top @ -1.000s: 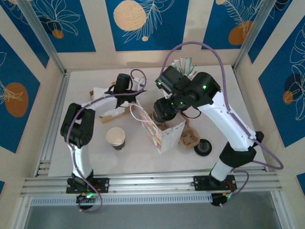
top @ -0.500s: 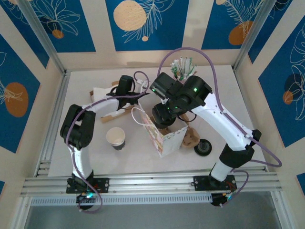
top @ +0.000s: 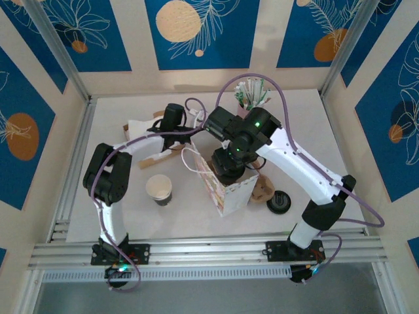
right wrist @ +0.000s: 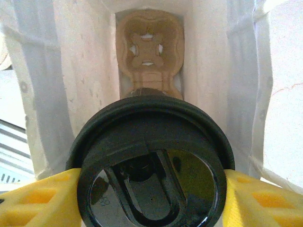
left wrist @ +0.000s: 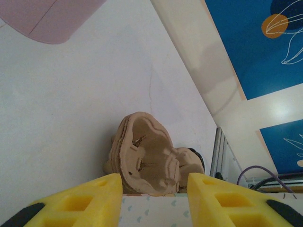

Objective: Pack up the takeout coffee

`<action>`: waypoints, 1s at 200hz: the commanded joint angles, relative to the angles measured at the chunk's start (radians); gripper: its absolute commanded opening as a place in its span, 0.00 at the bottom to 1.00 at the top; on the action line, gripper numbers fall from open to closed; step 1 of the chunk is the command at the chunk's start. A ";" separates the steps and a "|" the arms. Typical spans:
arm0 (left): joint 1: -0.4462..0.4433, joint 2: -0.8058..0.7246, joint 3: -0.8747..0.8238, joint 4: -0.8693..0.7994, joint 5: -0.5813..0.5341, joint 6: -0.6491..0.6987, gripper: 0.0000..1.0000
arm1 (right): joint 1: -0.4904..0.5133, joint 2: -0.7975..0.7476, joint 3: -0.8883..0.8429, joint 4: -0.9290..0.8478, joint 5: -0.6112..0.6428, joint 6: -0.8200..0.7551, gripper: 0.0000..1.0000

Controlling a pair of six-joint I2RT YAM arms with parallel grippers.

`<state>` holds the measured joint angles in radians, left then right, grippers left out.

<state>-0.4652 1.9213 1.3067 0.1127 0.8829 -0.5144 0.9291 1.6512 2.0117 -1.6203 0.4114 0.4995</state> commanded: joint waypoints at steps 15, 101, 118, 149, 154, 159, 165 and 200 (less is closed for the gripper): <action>-0.012 -0.010 -0.007 0.023 0.025 0.018 0.41 | -0.004 -0.028 -0.037 -0.156 -0.029 0.013 0.62; -0.012 0.002 0.002 0.019 0.018 0.018 0.41 | -0.005 -0.015 -0.083 -0.156 -0.052 -0.005 0.61; -0.012 0.004 0.005 0.017 0.018 0.017 0.41 | -0.006 -0.010 -0.092 -0.156 -0.052 -0.008 0.61; -0.012 0.004 0.004 0.017 0.017 0.018 0.42 | -0.010 0.006 -0.100 -0.157 -0.051 -0.018 0.61; -0.011 0.004 0.005 0.018 0.016 0.017 0.42 | -0.010 0.010 -0.101 -0.156 -0.052 -0.017 0.61; -0.012 0.004 0.005 0.017 0.015 0.017 0.42 | -0.010 0.012 -0.102 -0.156 -0.052 -0.019 0.61; -0.012 0.005 0.005 0.018 0.015 0.018 0.42 | -0.011 0.017 -0.103 -0.156 -0.053 -0.021 0.61; -0.011 0.008 0.009 0.017 0.015 0.016 0.43 | -0.009 0.043 -0.107 -0.156 -0.055 -0.029 0.60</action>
<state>-0.4652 1.9213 1.3067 0.1158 0.8825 -0.5144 0.9226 1.6688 1.9160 -1.6203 0.3771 0.4858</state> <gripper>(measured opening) 0.424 0.640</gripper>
